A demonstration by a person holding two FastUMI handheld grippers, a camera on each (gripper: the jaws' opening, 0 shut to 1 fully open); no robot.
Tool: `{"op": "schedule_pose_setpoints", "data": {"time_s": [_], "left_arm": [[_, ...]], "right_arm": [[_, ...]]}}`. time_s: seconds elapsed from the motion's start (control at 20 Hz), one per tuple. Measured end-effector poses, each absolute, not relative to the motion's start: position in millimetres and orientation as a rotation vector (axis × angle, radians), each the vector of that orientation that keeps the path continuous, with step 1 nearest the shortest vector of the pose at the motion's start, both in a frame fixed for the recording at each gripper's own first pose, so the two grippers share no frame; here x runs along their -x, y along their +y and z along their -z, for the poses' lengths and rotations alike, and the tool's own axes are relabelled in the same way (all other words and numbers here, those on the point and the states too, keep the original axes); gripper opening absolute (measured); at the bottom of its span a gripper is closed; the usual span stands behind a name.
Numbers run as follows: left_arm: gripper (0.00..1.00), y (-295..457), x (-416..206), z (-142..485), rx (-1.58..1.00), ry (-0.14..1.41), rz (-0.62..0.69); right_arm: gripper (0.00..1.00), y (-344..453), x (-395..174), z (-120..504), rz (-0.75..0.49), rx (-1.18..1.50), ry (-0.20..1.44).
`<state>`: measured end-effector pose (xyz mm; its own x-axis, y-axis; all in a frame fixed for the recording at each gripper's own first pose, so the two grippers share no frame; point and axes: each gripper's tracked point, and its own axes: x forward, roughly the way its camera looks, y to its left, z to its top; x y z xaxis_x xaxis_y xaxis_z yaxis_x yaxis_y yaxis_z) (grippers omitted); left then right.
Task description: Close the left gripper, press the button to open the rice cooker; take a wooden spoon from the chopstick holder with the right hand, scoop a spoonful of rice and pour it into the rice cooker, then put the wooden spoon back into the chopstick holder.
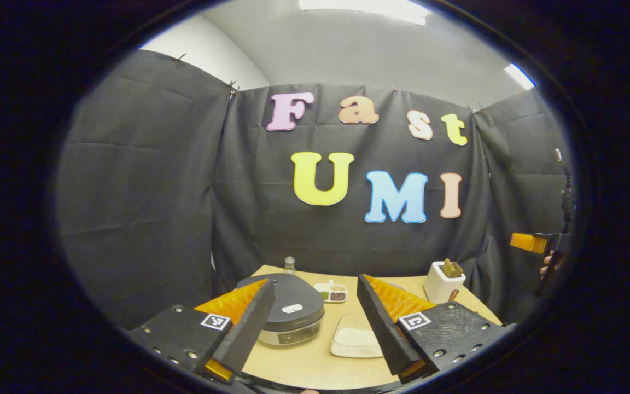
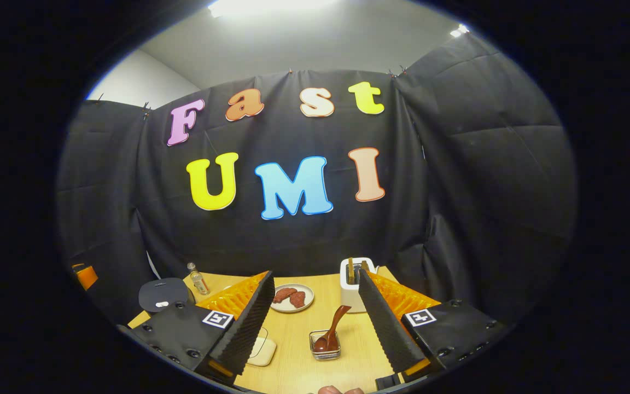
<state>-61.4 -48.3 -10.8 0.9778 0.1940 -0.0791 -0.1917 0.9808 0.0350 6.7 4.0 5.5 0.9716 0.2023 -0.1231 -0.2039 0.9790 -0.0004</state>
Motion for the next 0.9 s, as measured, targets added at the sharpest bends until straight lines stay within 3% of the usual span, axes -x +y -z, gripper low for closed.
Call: {"op": "schedule_pose_setpoints", "data": {"time_s": [0.75, 0.8, 0.9], "left_arm": [[0.96, -20, 72, 42, -0.026, 0.17, -0.256], [0.96, -22, 72, 44, -0.019, 0.176, -0.266], [0.96, -27, 70, 45, -0.014, 0.179, -0.298]], "right_arm": [[0.98, 17, -30, 10, -0.239, 0.066, 0.184], [0.93, 15, -35, 14, -0.25, 0.072, 0.195], [0.93, 6, -45, 24, -0.276, 0.081, 0.221]]}}
